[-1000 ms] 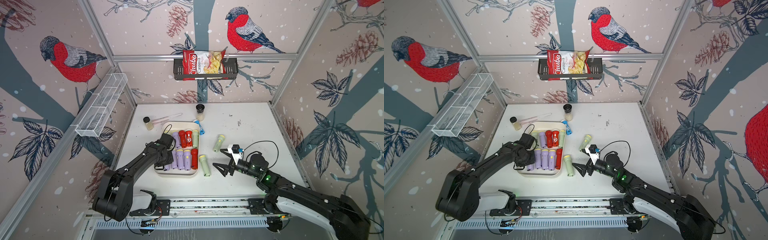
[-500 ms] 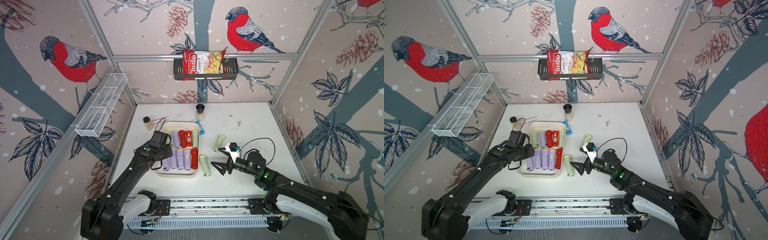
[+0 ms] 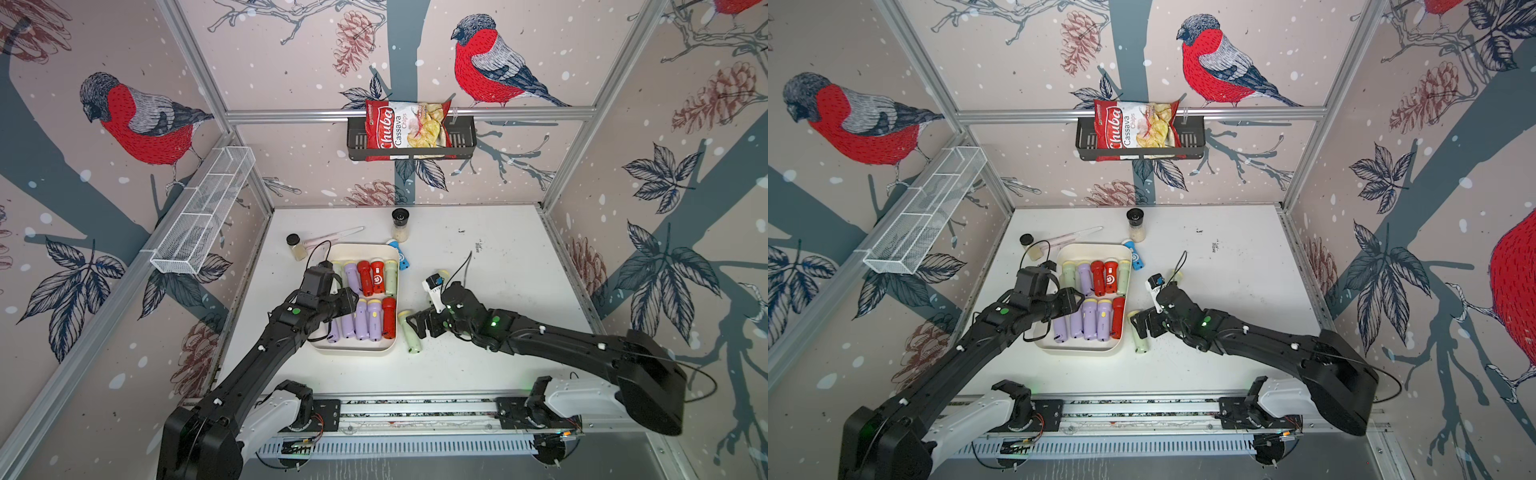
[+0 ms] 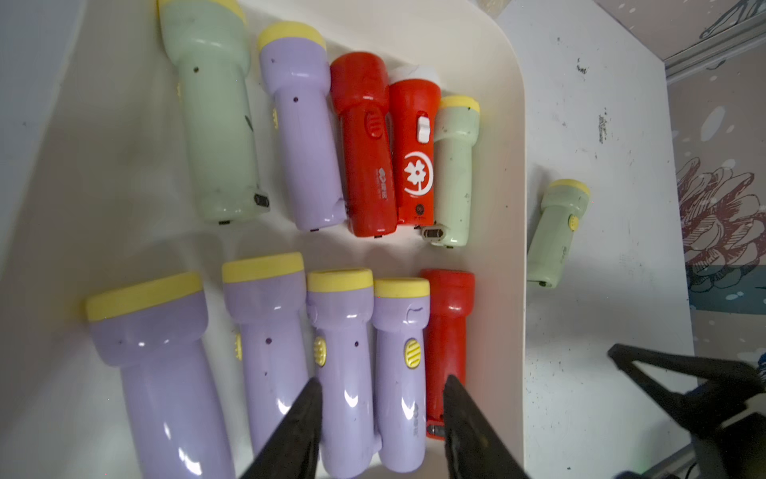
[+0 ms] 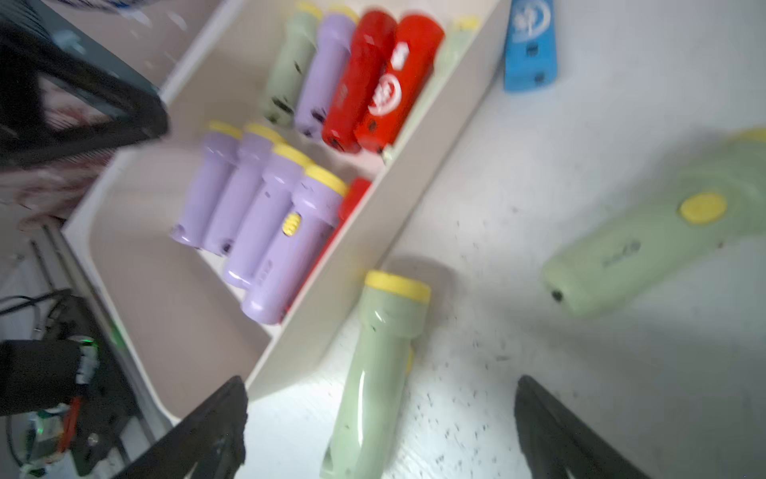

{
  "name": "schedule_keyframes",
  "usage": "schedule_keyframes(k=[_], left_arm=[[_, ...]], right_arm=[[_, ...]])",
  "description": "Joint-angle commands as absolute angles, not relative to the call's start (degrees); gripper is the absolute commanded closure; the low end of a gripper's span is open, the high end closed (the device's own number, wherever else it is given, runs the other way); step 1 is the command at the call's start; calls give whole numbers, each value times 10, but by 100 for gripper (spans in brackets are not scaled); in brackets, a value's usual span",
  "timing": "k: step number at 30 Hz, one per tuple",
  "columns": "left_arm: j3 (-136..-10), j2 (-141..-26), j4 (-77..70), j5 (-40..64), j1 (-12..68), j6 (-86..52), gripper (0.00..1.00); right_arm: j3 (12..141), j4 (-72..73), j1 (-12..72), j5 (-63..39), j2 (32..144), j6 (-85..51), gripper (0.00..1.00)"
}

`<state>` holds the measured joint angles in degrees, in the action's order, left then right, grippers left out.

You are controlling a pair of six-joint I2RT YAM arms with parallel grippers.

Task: Put the flashlights into the storage boxes
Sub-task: Pick up the flashlight from the center of the board.

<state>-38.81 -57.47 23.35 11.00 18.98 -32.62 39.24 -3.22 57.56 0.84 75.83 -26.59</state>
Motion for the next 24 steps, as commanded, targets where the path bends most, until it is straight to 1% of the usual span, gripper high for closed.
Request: schedule_keyframes(k=[1,3,6,8,12,15,18,20,22,24], left_arm=[[-388,-575,199,124,190,-324,52],[-386,-575,199,124,190,-323,53],[-382,-575,196,122,190,-322,53],[-379,-576,195,124,190,-322,53],[-387,-577,209,120,190,-316,53],[-392,-576,215,115,191,-313,53],[-394,-574,217,113,190,-311,53],[-397,-575,220,112,190,-309,53],[-399,-576,225,108,190,-307,52],[-400,-574,227,106,190,-305,53]], right_arm=[[406,-106,591,56,783,-315,1],[415,-118,599,53,802,-321,0],[432,-129,612,38,831,-324,3],[443,-134,618,29,852,-326,7],[470,-154,623,23,897,-329,16],[484,-157,624,19,918,-324,17],[499,-167,625,20,937,-321,21],[509,-184,625,30,951,-323,26],[515,-198,625,37,962,-325,35],[516,-208,624,45,968,-327,41]])
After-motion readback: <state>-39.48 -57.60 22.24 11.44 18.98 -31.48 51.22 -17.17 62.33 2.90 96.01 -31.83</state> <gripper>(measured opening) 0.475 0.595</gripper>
